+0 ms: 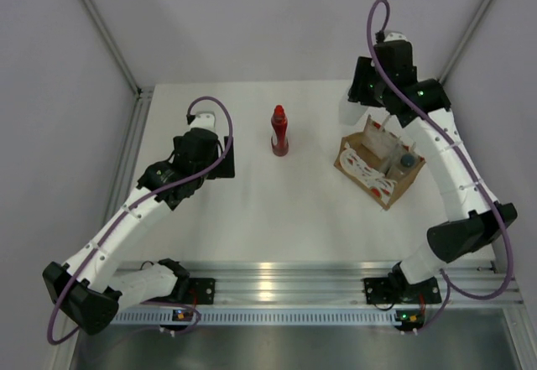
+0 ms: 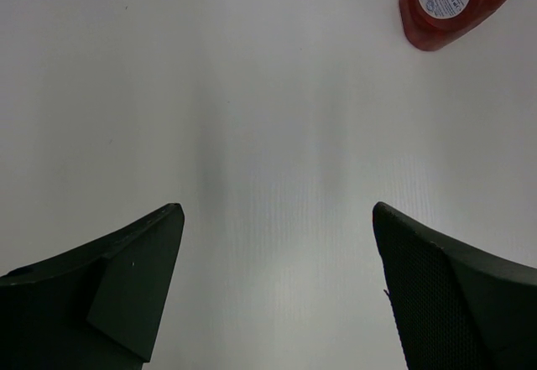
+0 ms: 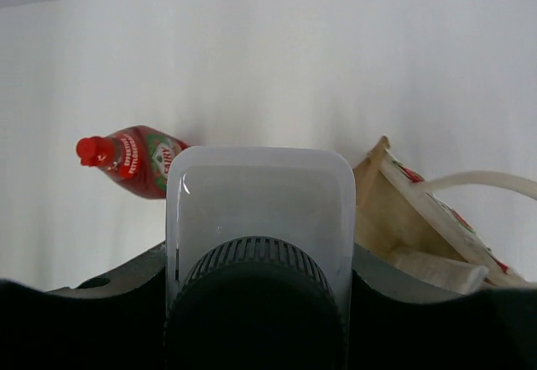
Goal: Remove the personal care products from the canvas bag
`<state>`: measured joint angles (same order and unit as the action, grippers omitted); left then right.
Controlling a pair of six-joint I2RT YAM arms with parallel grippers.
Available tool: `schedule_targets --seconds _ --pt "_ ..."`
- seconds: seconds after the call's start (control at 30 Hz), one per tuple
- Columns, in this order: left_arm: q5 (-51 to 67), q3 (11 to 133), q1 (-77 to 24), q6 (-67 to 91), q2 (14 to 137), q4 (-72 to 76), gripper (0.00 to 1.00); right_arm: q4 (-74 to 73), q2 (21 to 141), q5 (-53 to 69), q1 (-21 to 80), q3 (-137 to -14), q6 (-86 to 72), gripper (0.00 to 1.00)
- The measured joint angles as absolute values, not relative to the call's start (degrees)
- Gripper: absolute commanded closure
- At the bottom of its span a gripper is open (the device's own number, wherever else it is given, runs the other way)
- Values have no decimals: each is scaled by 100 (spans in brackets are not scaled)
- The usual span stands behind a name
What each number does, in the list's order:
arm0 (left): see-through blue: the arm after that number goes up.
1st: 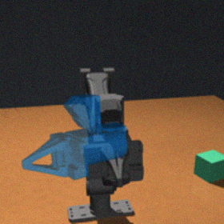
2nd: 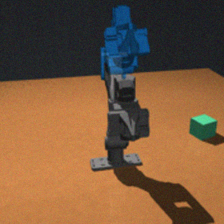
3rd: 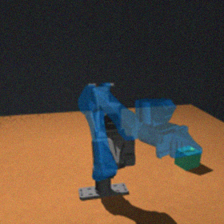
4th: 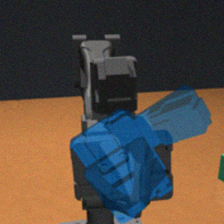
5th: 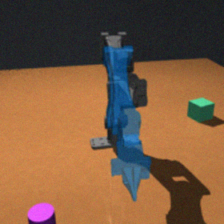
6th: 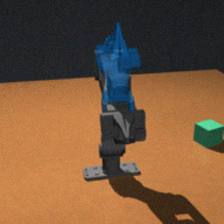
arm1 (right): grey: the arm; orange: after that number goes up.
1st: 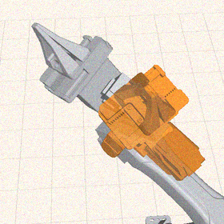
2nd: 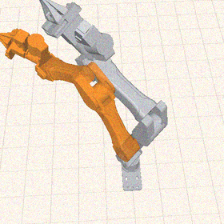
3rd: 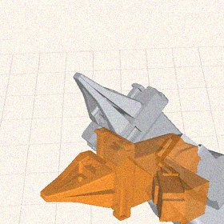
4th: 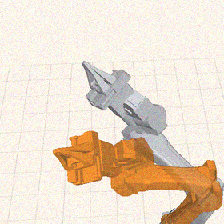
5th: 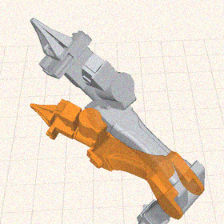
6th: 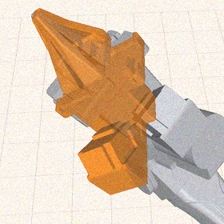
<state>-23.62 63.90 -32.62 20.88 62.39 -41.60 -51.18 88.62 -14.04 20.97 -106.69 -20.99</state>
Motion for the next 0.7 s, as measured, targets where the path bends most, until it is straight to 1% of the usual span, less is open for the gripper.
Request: schedule_targets --seconds 0.1,0.33,0.57,0.7 --pt "-2386 6390 -3262 2088 6237 -4160 2 -5074 9282 -1188 2303 -10995 -2001 100" --pt "-2477 6390 -3262 2091 6237 -4160 2 -4849 10370 -1004 2738 -11021 -1835 100" --pt "-2497 6390 -3262 2091 6237 -4160 2 -3977 10803 -1149 3107 -10412 -1544 100" --pt "-2495 6390 -3262 2091 6237 -4160 2 -3568 11013 -1291 3166 -10261 -1446 100"
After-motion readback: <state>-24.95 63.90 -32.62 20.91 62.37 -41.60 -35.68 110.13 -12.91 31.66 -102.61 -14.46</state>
